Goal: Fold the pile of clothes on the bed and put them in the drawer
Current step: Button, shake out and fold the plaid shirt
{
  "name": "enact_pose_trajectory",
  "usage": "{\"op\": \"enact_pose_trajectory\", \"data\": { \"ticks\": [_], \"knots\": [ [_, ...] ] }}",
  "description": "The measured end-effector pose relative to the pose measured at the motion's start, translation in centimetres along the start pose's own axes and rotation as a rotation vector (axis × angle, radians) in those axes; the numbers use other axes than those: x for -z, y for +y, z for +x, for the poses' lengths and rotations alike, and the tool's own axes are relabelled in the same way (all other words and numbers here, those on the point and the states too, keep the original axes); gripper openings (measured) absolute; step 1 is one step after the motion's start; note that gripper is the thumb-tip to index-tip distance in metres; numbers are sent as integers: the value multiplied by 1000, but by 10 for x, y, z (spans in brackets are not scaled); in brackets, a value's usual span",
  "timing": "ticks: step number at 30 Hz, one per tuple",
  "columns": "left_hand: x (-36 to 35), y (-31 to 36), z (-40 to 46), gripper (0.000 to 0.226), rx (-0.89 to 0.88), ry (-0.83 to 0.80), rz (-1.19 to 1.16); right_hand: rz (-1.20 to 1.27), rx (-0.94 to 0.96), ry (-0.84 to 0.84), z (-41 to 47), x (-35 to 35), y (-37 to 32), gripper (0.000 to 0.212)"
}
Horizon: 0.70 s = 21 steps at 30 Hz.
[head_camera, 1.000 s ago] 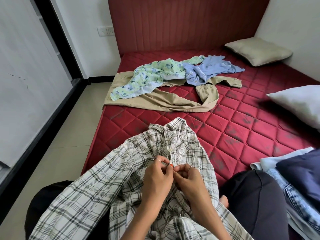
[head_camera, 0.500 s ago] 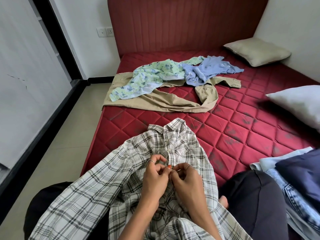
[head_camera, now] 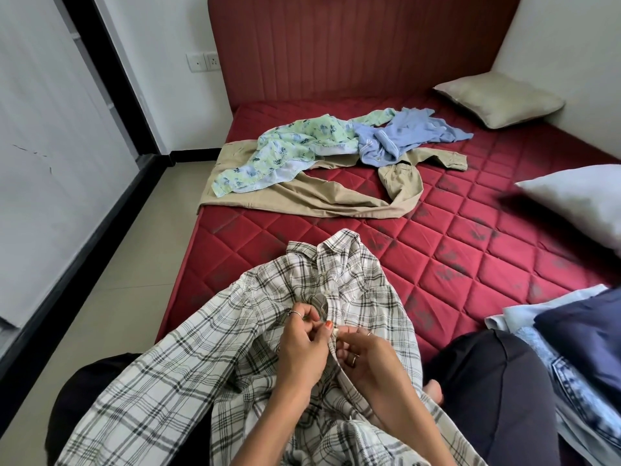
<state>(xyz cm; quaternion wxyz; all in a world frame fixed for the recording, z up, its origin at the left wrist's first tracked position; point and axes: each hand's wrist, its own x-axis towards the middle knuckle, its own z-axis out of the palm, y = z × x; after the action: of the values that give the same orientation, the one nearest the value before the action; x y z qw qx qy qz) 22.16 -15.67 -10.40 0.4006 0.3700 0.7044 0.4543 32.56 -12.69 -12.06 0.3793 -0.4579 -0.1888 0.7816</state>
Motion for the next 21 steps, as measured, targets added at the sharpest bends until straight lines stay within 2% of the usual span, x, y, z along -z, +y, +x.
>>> {"op": "enact_pose_trajectory", "data": {
  "ticks": [6, 10, 13, 17, 21],
  "knots": [
    [2, 2, 2, 10, -35, -59, 68, 73, -90, -114, 7, 12, 2, 13],
    [2, 1, 5, 10, -52, -68, 110, 27, -27, -109, 7, 15, 6, 15],
    [0, -3, 6, 11, -30, -28, 79, -72, 97, -30, 6, 13, 12, 17],
    [-1, -7, 1, 7, 43, 45, -18, -260, 198, 14, 4, 11, 14, 6],
    [3, -7, 4, 9, 10, 23, 54, -521, 278, 26, -4, 7, 10, 21]
  ]
}}
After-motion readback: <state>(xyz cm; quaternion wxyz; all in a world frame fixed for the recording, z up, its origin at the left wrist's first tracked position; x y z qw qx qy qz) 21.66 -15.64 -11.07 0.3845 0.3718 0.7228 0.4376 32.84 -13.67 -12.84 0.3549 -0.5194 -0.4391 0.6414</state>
